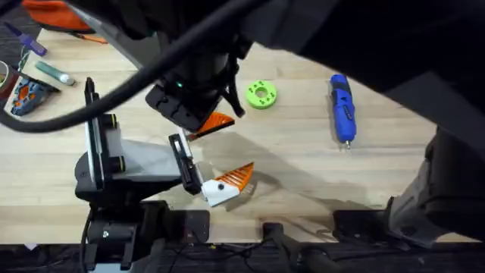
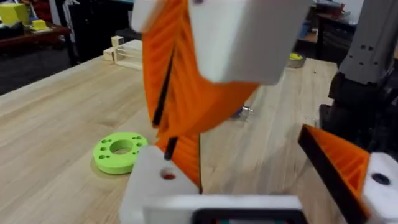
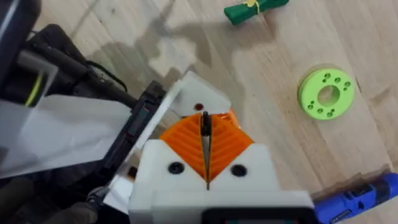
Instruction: Pick up the gripper from the table and insert it into the empty holder that is missing its gripper. Then pick up a screw, insert it into the mounting hole, and use the screwdriver to tighten it. Finally, clean up the table by picking up the vegetable and placing it into the bucket.
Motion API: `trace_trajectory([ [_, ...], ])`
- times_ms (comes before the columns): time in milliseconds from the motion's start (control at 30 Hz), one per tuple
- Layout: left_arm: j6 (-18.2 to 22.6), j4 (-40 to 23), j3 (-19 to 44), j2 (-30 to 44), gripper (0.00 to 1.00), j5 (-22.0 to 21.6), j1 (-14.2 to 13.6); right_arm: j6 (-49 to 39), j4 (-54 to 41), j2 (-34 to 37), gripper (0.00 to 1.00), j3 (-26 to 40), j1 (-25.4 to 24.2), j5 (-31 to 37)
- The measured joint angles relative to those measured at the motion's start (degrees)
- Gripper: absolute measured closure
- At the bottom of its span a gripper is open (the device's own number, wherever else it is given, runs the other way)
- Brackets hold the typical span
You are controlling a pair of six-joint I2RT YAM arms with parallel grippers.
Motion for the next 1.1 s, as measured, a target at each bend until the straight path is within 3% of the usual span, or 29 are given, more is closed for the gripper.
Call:
trace_trajectory([
  [1100, 0.00, 0.00, 0.00, -0.01, 0.014, 0.00, 0.00, -0.01, 0.16, 1.55, 0.995, 0.10, 0.52, -0.02],
])
